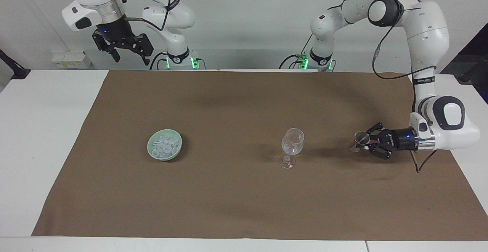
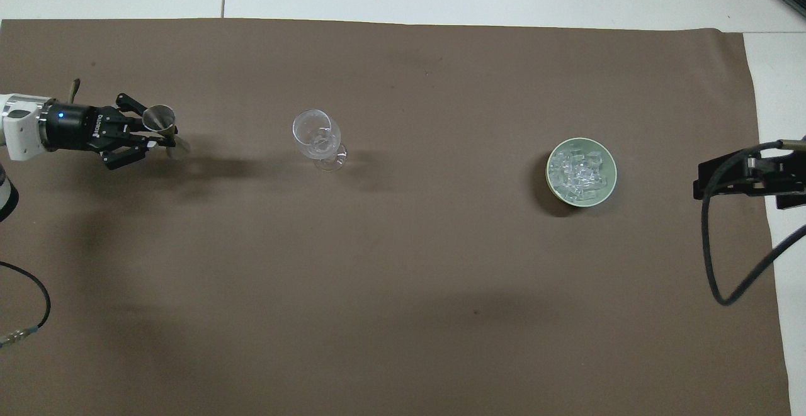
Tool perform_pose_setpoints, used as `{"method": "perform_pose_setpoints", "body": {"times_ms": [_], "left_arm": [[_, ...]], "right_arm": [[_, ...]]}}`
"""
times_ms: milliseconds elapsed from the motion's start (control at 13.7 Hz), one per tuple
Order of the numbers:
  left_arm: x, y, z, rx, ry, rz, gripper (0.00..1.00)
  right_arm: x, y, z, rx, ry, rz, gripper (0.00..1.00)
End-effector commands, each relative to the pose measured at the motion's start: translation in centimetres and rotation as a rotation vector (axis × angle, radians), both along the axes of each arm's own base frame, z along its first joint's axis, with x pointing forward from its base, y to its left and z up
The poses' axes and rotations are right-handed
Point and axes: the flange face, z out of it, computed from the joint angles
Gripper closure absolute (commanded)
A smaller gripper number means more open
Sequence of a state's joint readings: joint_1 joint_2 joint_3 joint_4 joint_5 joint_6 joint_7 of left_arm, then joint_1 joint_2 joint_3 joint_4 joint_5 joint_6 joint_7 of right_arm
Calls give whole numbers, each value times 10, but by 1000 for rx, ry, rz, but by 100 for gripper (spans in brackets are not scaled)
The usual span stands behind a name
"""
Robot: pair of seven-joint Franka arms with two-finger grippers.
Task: Pour wine and add ice with both arms
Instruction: 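Carry the metal cup back to its starting spot with the left gripper, then lower the metal cup onto the table and open the left gripper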
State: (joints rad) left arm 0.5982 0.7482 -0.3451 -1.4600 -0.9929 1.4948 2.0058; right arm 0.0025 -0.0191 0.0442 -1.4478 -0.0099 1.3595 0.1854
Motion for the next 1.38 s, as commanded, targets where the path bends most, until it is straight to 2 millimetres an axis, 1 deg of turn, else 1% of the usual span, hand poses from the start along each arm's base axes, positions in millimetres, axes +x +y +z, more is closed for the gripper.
{"method": "perform_pose_setpoints", "body": {"times_ms": [0,73,146,219,291,364,510,583,656,728,874,947,1311], "left_arm": [[-3,46,-13,-127,-26,106,100],[-3,50,-26,-171,-13,139,100],[-4,58,-42,-197,-17,179,100],[-1,66,-54,-174,-54,229,100],[4,64,-57,-169,-71,262,100],[9,57,-62,-185,-68,274,100],[19,48,-65,-156,-73,319,100],[24,48,-66,-129,-79,354,100],[30,40,-66,-120,-83,366,100],[31,36,-72,-126,-78,365,100],[30,27,-76,-120,-115,341,100],[28,26,-78,-118,-137,335,100],[24,30,-84,-103,-217,322,100]], "right_arm": [[-5,-4,1,24,-1,1,0],[-5,-4,1,24,-1,1,0],[-5,-4,1,24,-1,1,0],[-5,-4,1,24,-1,1,0],[-5,-4,1,24,-1,1,0],[-5,-4,1,24,-1,1,0],[-5,-4,1,24,-1,1,0],[-5,-4,1,24,-1,1,0],[-5,-4,1,24,-1,1,0],[-5,-4,1,24,-1,1,0],[-5,-4,1,24,-1,1,0],[-5,-4,1,24,-1,1,0],[-5,-4,1,24,-1,1,0]]}}
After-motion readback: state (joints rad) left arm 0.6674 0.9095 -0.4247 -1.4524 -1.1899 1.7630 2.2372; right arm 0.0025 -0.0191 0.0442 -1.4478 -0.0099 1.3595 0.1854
